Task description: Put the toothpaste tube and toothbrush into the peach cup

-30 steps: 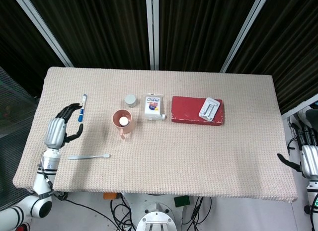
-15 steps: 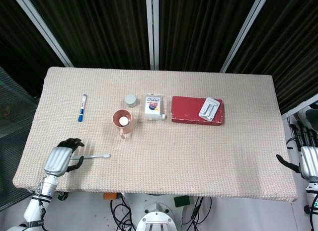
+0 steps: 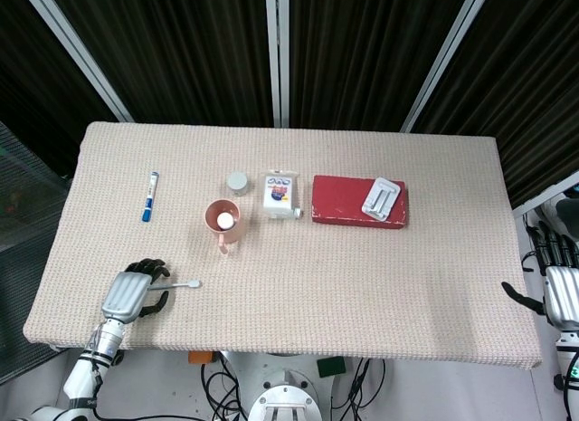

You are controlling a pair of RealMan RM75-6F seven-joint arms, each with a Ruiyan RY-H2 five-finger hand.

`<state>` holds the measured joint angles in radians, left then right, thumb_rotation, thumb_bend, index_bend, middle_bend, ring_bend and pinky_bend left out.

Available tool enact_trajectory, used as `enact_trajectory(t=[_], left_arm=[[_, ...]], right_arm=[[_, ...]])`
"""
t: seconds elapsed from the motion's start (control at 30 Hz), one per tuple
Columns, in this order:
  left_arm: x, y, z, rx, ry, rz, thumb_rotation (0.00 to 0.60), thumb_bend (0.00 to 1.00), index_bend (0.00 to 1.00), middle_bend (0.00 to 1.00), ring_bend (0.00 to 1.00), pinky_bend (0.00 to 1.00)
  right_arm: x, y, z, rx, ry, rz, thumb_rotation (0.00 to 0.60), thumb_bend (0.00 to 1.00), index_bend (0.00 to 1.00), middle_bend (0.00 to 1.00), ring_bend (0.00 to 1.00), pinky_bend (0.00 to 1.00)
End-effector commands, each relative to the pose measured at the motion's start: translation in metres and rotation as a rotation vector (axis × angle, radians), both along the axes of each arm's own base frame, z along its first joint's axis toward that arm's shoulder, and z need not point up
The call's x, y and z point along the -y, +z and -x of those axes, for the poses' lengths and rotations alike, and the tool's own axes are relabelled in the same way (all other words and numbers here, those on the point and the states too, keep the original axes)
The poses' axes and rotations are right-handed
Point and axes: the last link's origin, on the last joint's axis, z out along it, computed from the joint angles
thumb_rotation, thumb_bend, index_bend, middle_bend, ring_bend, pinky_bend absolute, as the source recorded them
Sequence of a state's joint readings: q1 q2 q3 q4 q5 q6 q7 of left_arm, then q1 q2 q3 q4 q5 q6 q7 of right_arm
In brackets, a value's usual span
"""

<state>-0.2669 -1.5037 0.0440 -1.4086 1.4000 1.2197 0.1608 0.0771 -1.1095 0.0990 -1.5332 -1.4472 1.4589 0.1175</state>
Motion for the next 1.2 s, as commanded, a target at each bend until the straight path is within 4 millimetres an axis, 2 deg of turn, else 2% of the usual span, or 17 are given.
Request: enact_trajectory(t=[0.03,0.23,0.5,1.2], left_arm=[[0.0007,-0.002,0.001,-0.001,0.01,0.005,0.448,0.4,0.36,0.21,0.17,0.25],[0.0011,-0.0066,0.0012,0.002,0.03,0.005,0.467,0.4,0.36,0.21,0.17,0.25],[-0.001,-0.0089,0.0029,-0.01,0.046,-0.005,0.592,0.41,0.43,0.22,0.17,0.25],[-0.0049,-0.0095,0.0045,-0.04,0.038,-0.057,0.6,0.42,0.52,0.25,0.17,0.25]], right_arm=[[0.0004,0.0,-0.0013,-0.002,0.004,-0.002,0.6,0.38,0.0,0.0,0.0,0.0],[0.0008,-0.0019,-0.0029,-0.006,0.007,-0.015,0.6,0.38,0.0,0.0,0.0,0.0],[0.0004,-0.0023,-0.0037,-0.009,0.009,-0.017,0.6,0.38,0.0,0.0,0.0,0.0],[-0.0005,-0.0044,-0.0027,-0.015,0.004,-0.023,0.6,0.39,0.0,0.0,0.0,0.0]])
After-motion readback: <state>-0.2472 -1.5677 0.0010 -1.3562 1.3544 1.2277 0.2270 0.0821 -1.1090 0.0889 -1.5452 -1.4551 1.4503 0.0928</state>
